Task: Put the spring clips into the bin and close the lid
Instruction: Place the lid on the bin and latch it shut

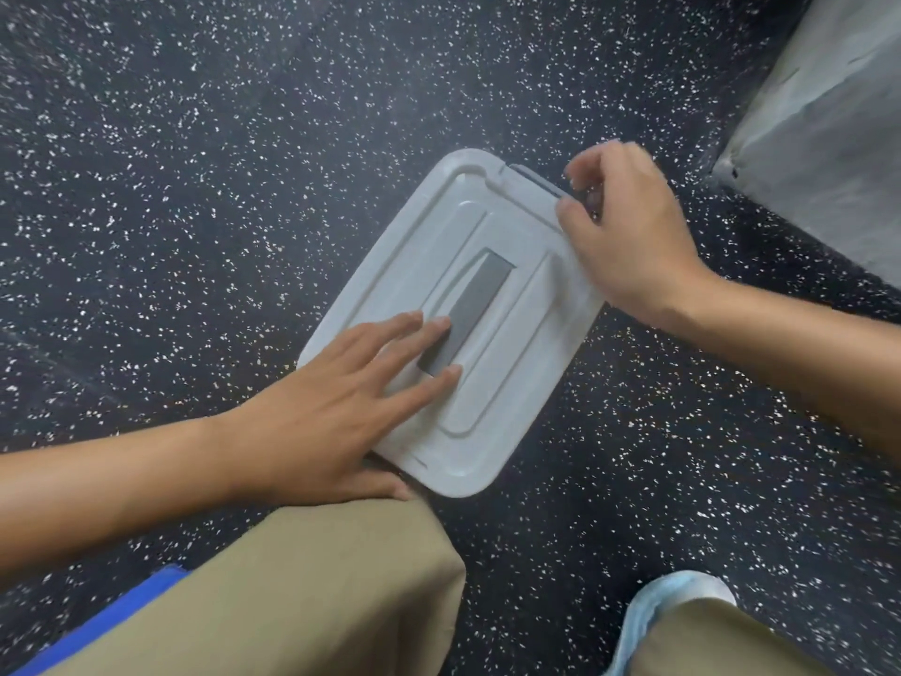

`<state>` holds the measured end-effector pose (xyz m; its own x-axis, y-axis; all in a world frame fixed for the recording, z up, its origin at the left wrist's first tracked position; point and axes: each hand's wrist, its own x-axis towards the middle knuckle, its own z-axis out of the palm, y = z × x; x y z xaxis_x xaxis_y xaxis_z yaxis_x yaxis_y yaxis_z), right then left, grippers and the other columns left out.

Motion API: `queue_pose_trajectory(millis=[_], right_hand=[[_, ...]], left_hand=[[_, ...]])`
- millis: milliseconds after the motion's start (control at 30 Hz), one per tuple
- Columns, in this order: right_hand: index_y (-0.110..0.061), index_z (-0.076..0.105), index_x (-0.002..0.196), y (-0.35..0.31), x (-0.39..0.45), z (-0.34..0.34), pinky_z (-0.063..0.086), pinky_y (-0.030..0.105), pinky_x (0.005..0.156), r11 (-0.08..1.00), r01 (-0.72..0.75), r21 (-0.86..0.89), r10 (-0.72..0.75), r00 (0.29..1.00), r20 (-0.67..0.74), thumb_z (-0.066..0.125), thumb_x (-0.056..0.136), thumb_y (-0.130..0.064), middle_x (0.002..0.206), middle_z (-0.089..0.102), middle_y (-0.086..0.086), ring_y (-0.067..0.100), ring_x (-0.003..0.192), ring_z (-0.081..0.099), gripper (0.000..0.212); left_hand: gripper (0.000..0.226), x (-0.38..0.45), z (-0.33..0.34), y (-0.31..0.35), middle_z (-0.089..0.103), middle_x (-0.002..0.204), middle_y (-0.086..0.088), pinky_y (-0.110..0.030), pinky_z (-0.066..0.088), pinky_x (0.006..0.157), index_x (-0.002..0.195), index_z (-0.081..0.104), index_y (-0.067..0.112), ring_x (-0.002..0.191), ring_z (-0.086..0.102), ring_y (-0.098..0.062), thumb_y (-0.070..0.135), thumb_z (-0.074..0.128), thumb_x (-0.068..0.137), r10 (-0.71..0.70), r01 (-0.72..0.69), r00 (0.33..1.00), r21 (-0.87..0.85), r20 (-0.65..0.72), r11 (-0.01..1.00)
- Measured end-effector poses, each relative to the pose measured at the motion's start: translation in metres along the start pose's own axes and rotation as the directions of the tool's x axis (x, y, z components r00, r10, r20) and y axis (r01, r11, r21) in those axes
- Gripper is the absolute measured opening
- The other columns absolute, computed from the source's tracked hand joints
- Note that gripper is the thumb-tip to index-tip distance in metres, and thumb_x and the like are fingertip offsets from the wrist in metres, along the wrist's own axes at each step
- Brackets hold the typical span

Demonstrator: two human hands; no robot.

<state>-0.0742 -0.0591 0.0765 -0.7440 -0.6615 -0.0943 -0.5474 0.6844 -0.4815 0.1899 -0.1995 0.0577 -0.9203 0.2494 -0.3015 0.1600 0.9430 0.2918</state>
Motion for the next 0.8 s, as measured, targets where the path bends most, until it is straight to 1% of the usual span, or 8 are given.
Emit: queue_pose_trajectory(millis=[67, 133, 233, 267, 367, 500, 700, 800], right_hand=[[-0.012, 0.050, 0.133, 0.012, 0.013, 0.009, 0.045, 0.043, 0.097, 0.995, 0.030, -0.099, -0.025, 0.998, 0.050, 0.046, 0.101, -0.041, 0.130, 0.053, 0.007, 0.026, 0.118, 0.051, 0.044], [-0.011, 0.045, 0.138, 0.021, 0.021, 0.020, 0.047, 0.046, 0.092, 0.983, 0.024, -0.181, 0.006, 0.987, 0.161, 0.037, 0.101, -0.055, 0.133, 0.055, 0.011, 0.030, 0.119, 0.053, 0.059], [-0.009, 0.049, 0.126, 0.031, 0.022, 0.033, 0.042, 0.042, 0.070, 0.984, 0.034, -0.174, 0.006, 0.975, 0.221, 0.023, 0.100, -0.064, 0.105, 0.061, 0.008, 0.031, 0.091, 0.058, 0.066], [-0.008, 0.050, 0.122, 0.033, 0.020, 0.035, 0.038, 0.040, 0.066, 0.989, 0.031, -0.144, -0.001, 0.979, 0.204, 0.023, 0.100, -0.064, 0.097, 0.060, 0.006, 0.030, 0.084, 0.056, 0.066], [-0.010, 0.051, 0.113, 0.033, 0.017, 0.037, 0.034, 0.038, 0.062, 0.996, 0.023, -0.081, -0.012, 0.991, 0.132, 0.029, 0.099, -0.065, 0.085, 0.057, 0.003, 0.028, 0.077, 0.053, 0.061], [-0.015, 0.055, 0.113, 0.031, 0.013, 0.038, 0.042, 0.038, 0.068, 1.000, 0.012, -0.017, -0.011, 0.999, 0.042, 0.041, 0.097, -0.061, 0.097, 0.065, 0.001, 0.023, 0.084, 0.059, 0.050], [-0.018, 0.057, 0.110, 0.029, 0.011, 0.038, 0.048, 0.039, 0.074, 0.999, 0.032, -0.012, -0.032, 0.999, -0.042, 0.051, 0.094, -0.057, 0.096, 0.064, -0.004, 0.020, 0.086, 0.061, 0.042], [-0.018, 0.059, 0.108, 0.030, 0.010, 0.039, 0.048, 0.038, 0.074, 0.998, 0.059, -0.017, -0.060, 0.996, -0.073, 0.053, 0.094, -0.058, 0.094, 0.065, -0.005, 0.019, 0.085, 0.061, 0.043]], left_hand=[[0.097, 0.001, 0.002, 0.001, 0.010, 0.168, -0.017, -0.058, 0.025, 0.118, 0.158, 0.027, 0.013, 0.152, 0.013, -0.044, 0.073, 0.046, 0.085, 0.015, -0.015, 1.000, 0.073, 0.000, 0.997], [0.088, 0.002, 0.009, 0.005, 0.008, 0.168, -0.018, -0.060, 0.025, 0.117, 0.159, 0.023, 0.008, 0.151, 0.012, -0.048, 0.058, 0.040, 0.089, 0.012, -0.010, 1.000, 0.160, -0.010, 0.987], [0.067, 0.005, 0.017, 0.011, 0.012, 0.166, -0.023, -0.064, 0.027, 0.114, 0.158, 0.024, 0.004, 0.148, 0.017, -0.054, 0.012, 0.025, 0.091, 0.010, 0.005, 0.998, 0.253, -0.058, 0.967], [0.067, 0.006, 0.018, 0.012, 0.015, 0.166, -0.024, -0.065, 0.029, 0.112, 0.156, 0.027, 0.003, 0.146, 0.020, -0.056, 0.008, 0.016, 0.091, 0.012, 0.003, 0.998, 0.266, -0.057, 0.964], [0.064, 0.007, 0.012, 0.011, 0.024, 0.163, -0.026, -0.066, 0.033, 0.108, 0.154, 0.033, 0.000, 0.143, 0.027, -0.058, 0.023, 0.010, 0.098, 0.016, -0.013, 1.000, 0.242, -0.011, 0.970], [0.090, 0.009, 0.000, 0.005, 0.029, 0.161, -0.026, -0.064, 0.037, 0.105, 0.151, 0.036, -0.001, 0.140, 0.032, -0.057, 0.062, 0.050, 0.088, 0.047, -0.052, 0.999, 0.274, 0.026, 0.960], [0.093, 0.015, -0.014, 0.001, 0.036, 0.158, -0.025, -0.061, 0.045, 0.101, 0.149, 0.040, -0.001, 0.136, 0.039, -0.055, 0.059, 0.050, 0.079, 0.106, -0.122, 0.992, 0.293, 0.071, 0.948], [0.101, 0.018, -0.021, -0.002, 0.043, 0.153, -0.023, -0.058, 0.051, 0.095, 0.144, 0.046, 0.001, 0.130, 0.046, -0.052, 0.062, 0.072, 0.069, 0.121, -0.146, 0.987, 0.286, 0.102, 0.947]])
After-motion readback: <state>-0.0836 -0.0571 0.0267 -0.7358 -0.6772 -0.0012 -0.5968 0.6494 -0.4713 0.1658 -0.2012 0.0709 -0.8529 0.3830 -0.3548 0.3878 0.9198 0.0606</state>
